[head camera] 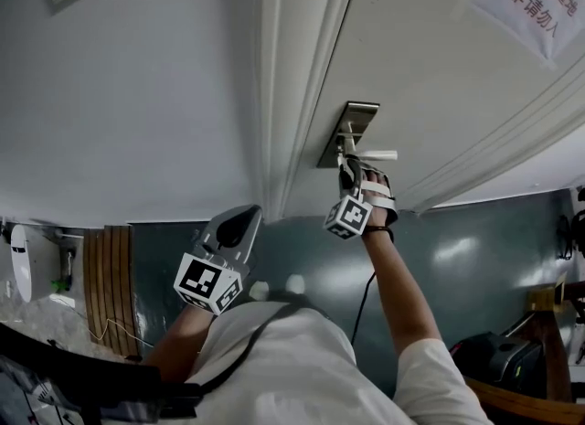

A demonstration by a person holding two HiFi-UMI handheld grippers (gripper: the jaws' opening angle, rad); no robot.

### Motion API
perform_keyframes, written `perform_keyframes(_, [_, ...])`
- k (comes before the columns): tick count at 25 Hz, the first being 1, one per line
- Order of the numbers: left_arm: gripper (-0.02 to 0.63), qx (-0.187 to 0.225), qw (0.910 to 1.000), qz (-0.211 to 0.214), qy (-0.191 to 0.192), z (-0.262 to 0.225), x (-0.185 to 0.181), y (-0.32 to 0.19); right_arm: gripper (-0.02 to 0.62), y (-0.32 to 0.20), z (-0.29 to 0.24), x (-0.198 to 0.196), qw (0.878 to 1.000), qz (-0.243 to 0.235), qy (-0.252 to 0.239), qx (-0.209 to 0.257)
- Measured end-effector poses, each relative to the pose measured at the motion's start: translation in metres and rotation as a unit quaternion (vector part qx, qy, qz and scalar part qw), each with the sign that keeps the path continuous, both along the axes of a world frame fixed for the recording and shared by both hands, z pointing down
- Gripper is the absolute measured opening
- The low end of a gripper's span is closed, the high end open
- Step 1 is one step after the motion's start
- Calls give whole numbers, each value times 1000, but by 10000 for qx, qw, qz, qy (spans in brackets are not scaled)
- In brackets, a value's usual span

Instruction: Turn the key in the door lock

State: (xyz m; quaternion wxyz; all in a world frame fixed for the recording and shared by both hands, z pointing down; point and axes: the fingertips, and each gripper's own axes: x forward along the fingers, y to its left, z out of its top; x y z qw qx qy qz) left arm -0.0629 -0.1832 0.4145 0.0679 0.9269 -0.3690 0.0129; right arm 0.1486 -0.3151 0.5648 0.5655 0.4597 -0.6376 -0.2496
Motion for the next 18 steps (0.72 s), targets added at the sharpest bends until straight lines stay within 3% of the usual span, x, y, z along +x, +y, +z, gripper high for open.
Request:
perform_keyframes(5, [5, 47, 9999, 164, -2, -4, 16, -3, 166, 17, -21, 9, 9968, 266, -705, 276])
perform_keyframes(9, [5, 87, 9995, 304, -10, -8, 29, -5, 140, 36, -43, 9, 9808, 546, -1801, 519])
perform_keyframes(13, [6, 114, 9990, 425, -12, -10, 42, -7, 70, 58, -57, 8, 9420, 879, -3186, 587])
perform_keyframes(18, [6, 140, 9982, 576, 6, -14, 55, -8, 12, 88, -77, -5, 8877, 885, -4477, 607])
